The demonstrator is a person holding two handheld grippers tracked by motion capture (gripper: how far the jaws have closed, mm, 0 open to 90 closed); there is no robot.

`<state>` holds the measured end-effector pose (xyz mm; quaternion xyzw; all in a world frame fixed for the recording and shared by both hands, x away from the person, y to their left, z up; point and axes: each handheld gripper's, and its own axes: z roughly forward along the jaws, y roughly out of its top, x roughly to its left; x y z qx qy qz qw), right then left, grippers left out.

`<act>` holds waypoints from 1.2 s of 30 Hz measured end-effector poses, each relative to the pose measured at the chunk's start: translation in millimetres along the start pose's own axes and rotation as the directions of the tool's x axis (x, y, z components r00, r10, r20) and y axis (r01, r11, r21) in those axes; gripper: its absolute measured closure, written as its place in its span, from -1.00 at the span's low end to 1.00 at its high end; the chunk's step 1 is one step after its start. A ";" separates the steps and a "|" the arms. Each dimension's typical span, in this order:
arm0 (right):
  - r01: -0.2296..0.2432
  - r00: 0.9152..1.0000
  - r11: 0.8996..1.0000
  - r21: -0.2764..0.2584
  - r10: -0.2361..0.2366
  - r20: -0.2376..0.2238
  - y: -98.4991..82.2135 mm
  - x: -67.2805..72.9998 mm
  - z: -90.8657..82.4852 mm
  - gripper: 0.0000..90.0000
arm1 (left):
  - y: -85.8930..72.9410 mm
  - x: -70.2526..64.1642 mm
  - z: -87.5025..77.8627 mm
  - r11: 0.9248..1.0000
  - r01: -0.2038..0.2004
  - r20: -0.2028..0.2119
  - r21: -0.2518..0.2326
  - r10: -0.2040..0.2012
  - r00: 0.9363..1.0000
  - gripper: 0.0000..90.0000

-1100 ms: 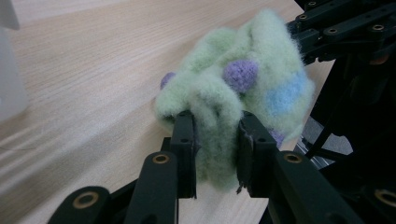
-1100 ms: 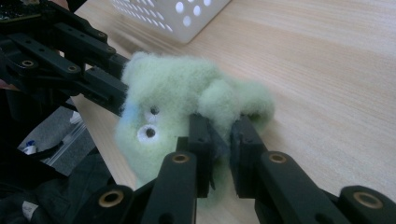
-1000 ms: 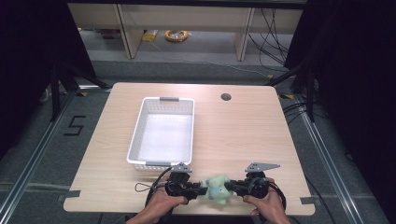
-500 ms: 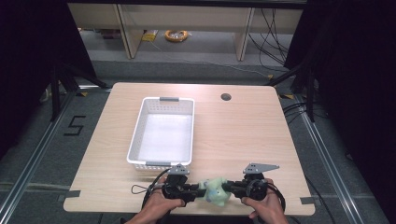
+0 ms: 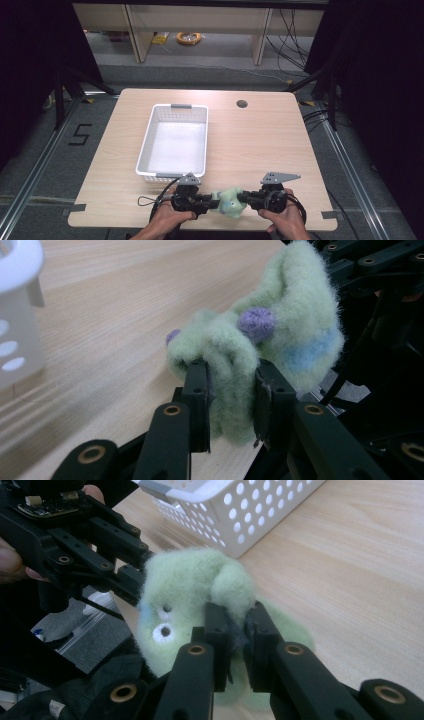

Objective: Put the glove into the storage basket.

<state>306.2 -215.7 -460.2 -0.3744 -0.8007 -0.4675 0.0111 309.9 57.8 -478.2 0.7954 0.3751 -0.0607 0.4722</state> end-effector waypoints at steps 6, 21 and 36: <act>-0.047 0.999 0.998 0.049 0.046 0.019 -6.9 -4.5 8.5 0.82 | -4.6 6.0 6.7 1.000 0.017 -0.021 0.016 -0.016 1.000 0.56; -0.197 0.975 0.966 0.169 0.174 0.139 -20.7 -21.1 29.8 0.25 | -10.3 13.5 14.3 0.997 0.042 -0.035 0.066 -0.040 0.999 0.56; -0.225 0.974 0.965 0.133 0.225 0.017 -27.1 -28.8 37.6 0.75 | -13.5 10.9 14.8 0.996 0.052 -0.041 0.077 -0.049 0.998 0.58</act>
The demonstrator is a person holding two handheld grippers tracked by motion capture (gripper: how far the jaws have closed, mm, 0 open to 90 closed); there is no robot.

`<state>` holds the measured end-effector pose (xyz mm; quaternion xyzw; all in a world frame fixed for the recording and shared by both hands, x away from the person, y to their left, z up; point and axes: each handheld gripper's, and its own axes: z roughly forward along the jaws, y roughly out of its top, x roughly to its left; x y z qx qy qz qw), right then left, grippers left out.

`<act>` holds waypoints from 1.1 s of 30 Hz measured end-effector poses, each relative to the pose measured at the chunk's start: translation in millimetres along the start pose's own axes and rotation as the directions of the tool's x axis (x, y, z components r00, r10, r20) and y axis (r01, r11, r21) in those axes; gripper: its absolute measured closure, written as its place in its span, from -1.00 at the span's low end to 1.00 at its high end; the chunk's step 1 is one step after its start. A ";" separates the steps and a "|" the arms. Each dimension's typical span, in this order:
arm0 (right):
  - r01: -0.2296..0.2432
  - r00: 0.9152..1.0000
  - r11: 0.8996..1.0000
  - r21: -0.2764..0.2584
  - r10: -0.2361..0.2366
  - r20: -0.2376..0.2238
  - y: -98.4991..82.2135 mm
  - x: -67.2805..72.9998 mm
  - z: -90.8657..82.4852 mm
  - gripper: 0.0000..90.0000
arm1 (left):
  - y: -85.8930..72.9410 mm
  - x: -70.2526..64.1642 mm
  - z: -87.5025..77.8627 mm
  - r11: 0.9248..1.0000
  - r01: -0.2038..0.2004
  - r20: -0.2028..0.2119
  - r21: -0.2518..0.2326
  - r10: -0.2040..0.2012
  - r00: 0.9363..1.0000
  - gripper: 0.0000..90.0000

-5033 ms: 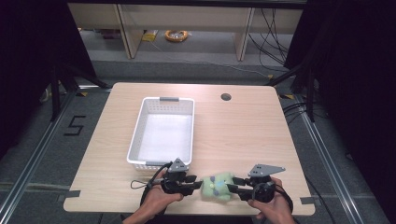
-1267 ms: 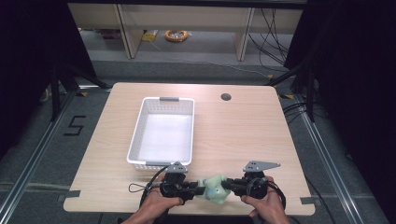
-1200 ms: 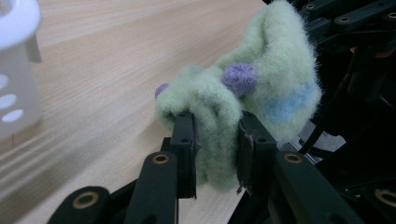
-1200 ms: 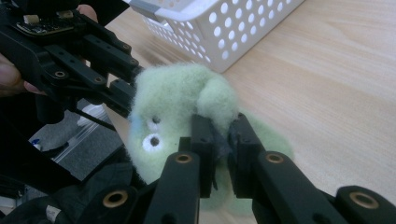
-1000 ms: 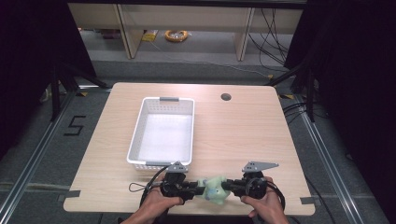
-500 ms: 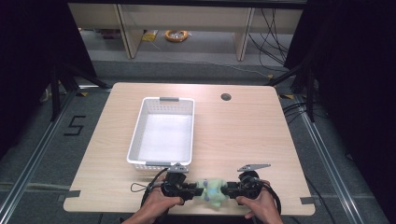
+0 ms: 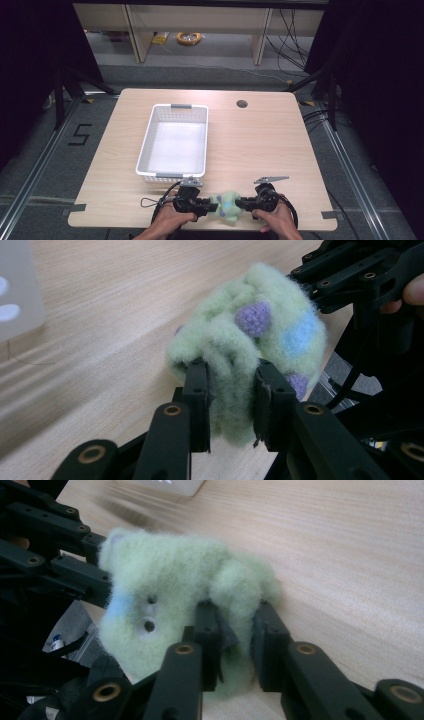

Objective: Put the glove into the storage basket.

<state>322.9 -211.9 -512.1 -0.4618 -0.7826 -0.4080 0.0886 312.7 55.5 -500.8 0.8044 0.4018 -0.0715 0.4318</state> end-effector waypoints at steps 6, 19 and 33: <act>0.034 0.999 0.999 -0.039 -0.033 0.013 3.9 3.5 -7.4 0.80 | 3.7 0.1 -6.2 1.000 0.000 0.025 -0.019 0.000 1.000 0.60; 0.091 0.996 0.990 -0.112 -0.093 -0.011 23.6 25.8 -36.1 0.80 | 21.1 -7.3 -27.3 0.996 -0.010 0.047 -0.088 0.014 0.999 0.60; 0.163 0.986 0.976 -0.146 -0.164 0.003 82.6 56.0 -48.8 0.80 | 60.1 -1.4 -70.7 0.990 -0.036 0.010 -0.138 0.038 0.999 0.60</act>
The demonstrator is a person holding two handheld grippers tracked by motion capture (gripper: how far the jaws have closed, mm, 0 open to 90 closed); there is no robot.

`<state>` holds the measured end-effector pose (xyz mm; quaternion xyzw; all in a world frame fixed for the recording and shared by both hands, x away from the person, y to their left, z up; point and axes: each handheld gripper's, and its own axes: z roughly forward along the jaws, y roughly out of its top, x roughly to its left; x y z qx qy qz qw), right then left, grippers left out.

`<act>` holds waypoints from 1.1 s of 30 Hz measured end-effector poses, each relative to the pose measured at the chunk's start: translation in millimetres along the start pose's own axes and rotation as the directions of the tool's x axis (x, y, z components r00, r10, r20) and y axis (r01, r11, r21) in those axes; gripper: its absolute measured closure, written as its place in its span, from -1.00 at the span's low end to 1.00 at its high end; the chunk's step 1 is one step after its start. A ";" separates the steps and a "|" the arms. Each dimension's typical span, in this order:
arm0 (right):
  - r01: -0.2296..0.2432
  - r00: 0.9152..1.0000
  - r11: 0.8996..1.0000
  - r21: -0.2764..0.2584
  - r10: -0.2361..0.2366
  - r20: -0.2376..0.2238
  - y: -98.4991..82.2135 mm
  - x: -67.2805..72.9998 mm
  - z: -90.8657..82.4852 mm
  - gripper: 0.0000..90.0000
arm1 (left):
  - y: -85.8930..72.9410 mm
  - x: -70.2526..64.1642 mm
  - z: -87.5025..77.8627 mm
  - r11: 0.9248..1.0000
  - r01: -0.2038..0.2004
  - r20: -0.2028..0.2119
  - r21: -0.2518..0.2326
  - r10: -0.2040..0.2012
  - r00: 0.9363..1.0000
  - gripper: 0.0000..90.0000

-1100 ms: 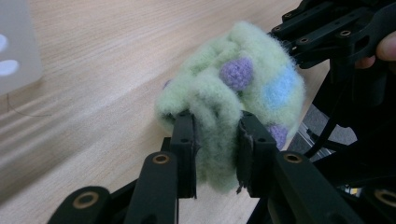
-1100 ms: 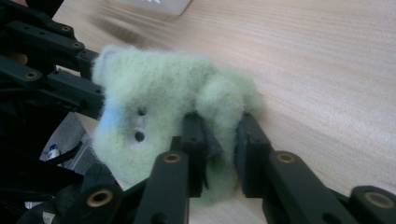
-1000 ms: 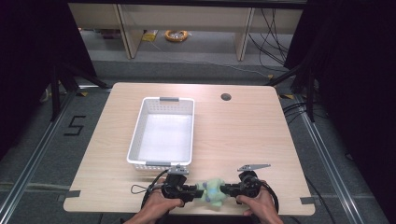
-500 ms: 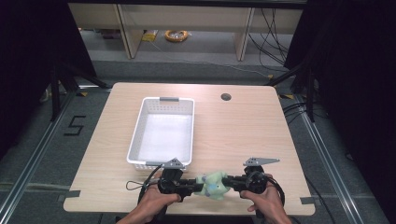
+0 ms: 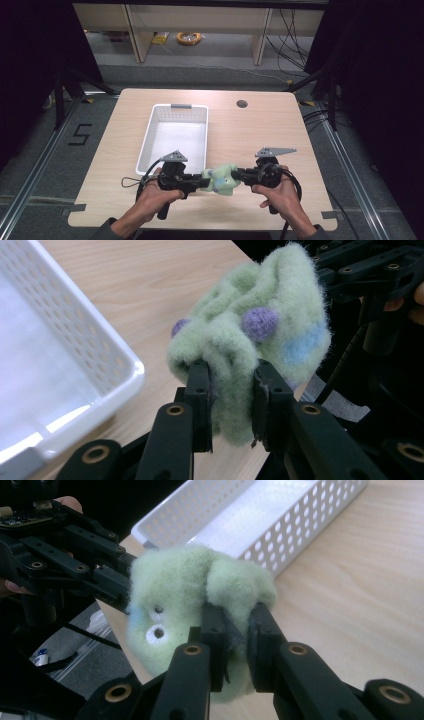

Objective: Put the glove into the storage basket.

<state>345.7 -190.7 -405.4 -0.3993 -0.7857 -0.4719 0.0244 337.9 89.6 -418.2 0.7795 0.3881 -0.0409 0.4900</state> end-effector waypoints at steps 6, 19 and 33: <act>0.035 0.999 0.999 0.008 -0.035 0.003 21.4 3.5 11.1 0.80 | 12.6 12.5 -15.7 1.000 0.010 -0.038 -0.007 -0.010 0.999 0.60; 0.069 0.998 0.997 0.035 -0.068 -0.010 71.7 17.3 59.0 0.80 | 30.5 56.0 -51.2 0.998 0.067 -0.111 -0.020 -0.069 0.991 0.59; 0.040 0.999 0.998 0.053 -0.040 -0.010 94.3 14.4 104.0 0.79 | 40.0 101.1 -61.3 0.995 0.095 -0.136 0.023 -0.091 0.987 0.59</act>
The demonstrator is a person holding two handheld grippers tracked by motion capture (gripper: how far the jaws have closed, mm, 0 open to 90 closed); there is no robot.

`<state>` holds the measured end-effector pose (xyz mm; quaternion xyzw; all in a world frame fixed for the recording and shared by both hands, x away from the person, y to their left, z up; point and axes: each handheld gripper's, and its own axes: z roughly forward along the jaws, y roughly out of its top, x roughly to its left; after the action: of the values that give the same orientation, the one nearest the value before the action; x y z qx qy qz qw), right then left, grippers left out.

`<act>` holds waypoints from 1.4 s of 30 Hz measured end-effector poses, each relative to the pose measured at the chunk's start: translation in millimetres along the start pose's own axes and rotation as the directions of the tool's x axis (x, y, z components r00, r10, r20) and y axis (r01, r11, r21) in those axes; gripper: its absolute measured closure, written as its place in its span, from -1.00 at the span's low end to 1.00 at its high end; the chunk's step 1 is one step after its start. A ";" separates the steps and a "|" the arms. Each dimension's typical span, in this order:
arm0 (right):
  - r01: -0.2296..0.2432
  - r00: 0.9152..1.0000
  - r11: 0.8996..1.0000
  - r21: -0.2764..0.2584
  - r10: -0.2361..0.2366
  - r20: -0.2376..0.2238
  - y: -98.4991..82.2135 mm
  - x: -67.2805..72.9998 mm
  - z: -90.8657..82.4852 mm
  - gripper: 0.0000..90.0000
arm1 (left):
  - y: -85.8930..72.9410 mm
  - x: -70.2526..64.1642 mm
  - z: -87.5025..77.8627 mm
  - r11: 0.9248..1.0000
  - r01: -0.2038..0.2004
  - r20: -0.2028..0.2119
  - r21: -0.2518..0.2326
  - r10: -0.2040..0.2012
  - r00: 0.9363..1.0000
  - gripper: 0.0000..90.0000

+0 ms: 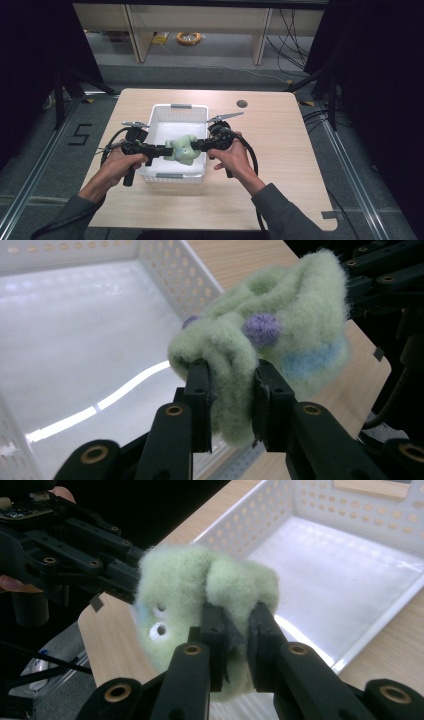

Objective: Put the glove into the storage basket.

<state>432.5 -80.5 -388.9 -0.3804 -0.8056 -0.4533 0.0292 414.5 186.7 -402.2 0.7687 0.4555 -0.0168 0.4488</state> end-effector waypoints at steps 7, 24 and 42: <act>-0.034 0.999 0.999 0.033 0.034 0.017 1.2 -4.9 19.7 0.79 | -2.1 15.8 8.1 0.999 0.021 -0.019 0.033 -0.020 1.000 0.58; -0.057 0.996 0.988 0.144 0.047 0.070 -9.7 -17.3 67.7 0.78 | -21.6 44.1 28.1 0.990 0.058 -0.074 0.126 -0.049 0.996 0.56; 0.009 0.983 0.967 0.254 -0.055 0.175 -10.1 -11.9 81.4 0.47 | -21.2 40.3 40.8 0.966 -0.046 -0.179 0.255 0.094 0.979 0.47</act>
<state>458.7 -29.3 -448.5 -0.4000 -0.8621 -0.3111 -0.0034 438.5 189.4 -458.3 0.8329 0.4626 0.0152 0.3033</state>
